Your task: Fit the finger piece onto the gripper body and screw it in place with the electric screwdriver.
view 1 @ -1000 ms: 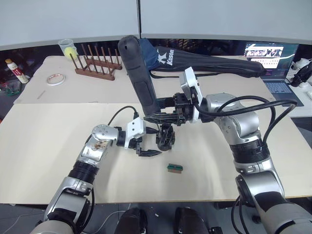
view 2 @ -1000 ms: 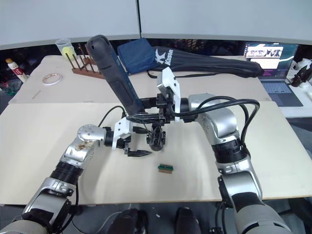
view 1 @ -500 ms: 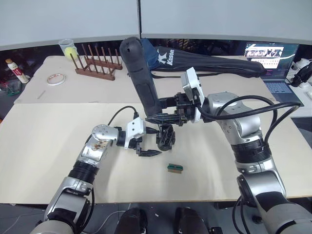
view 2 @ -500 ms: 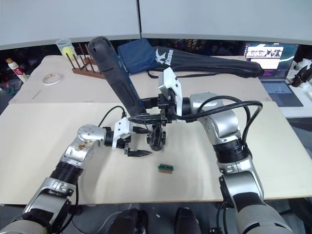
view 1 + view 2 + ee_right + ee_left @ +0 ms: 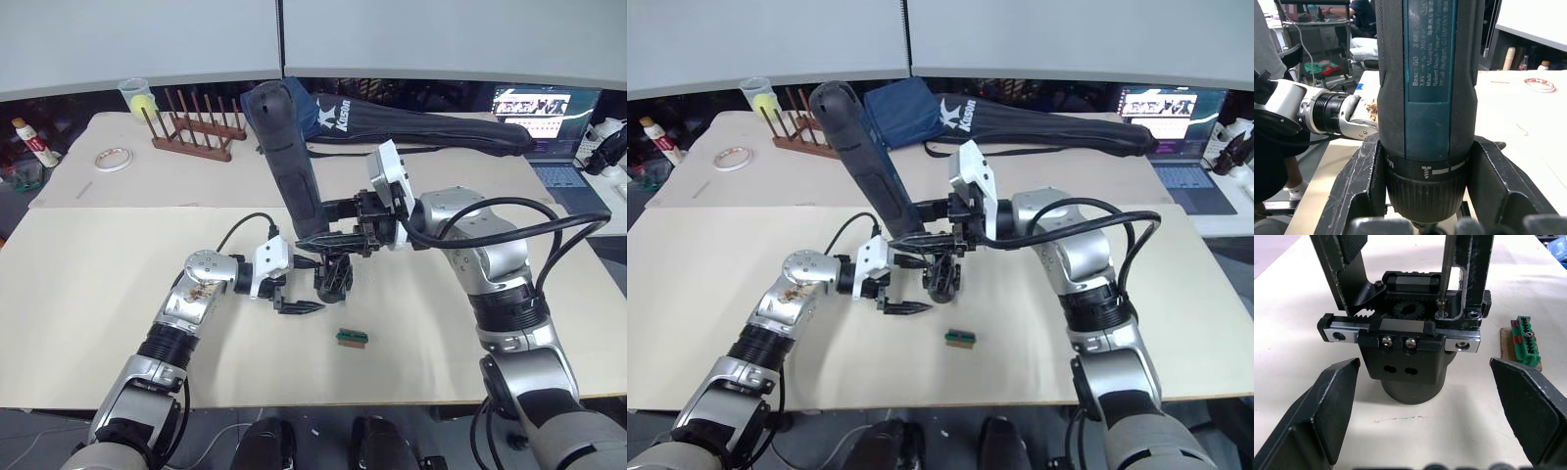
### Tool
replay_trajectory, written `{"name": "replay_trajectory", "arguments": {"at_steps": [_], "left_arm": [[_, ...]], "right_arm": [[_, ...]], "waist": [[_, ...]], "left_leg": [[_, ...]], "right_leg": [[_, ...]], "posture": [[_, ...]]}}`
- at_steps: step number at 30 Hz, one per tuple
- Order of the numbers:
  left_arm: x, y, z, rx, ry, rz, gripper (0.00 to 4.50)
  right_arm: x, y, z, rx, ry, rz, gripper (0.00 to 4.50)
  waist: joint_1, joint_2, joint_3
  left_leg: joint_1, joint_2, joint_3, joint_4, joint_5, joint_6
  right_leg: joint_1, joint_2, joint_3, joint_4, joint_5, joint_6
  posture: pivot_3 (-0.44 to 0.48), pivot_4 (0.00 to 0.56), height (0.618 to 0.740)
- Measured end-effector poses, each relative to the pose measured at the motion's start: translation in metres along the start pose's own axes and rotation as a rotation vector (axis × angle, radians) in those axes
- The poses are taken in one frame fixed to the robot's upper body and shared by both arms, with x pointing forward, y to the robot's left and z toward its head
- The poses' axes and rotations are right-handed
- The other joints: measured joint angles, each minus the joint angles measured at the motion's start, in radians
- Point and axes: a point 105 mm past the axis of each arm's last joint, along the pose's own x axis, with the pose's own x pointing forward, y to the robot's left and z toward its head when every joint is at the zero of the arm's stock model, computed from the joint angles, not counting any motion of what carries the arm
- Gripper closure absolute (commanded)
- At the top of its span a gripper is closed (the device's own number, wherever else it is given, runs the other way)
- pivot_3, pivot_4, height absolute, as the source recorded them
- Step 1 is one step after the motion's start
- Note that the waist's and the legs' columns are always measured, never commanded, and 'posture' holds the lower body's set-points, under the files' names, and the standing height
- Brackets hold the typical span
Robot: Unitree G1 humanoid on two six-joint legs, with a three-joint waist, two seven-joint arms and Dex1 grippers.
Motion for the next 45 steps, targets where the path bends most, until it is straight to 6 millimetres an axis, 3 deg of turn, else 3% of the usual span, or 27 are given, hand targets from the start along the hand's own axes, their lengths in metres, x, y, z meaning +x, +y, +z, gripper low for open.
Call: {"name": "replay_trajectory", "arguments": {"at_steps": [29,41,45], "left_arm": [[0.018,0.009,-0.009,-0.035,-0.011,0.022,0.0],[0.034,0.012,-0.012,-0.052,-0.027,0.028,0.0],[0.038,0.01,-0.015,-0.048,-0.026,0.017,1.18]], "right_arm": [[-0.003,0.001,-0.004,0.035,-0.063,-0.12,2.6],[-0.009,0.0,-0.005,0.04,-0.075,-0.159,2.6],[-0.011,0.0,-0.005,0.033,-0.076,-0.174,2.6]], "waist": [[0.0,0.0,0.0],[0.001,0.0,0.0],[0.001,0.0,0.0]], "left_leg": [[0.0,0.0,0.0,0.0,0.0,0.0],[0.0,0.0,-0.001,0.0,0.0,0.001],[0.0,0.0,-0.001,0.0,0.0,0.001]], "right_leg": [[0.001,0.0,0.0,0.0,0.0,0.0],[0.001,0.0,0.0,-0.001,0.0,0.0],[0.001,0.0,0.0,0.0,0.0,0.0]], "posture": [[0.0,0.15,0.74],[0.0,0.15,0.74],[0.0,0.15,0.74]]}}
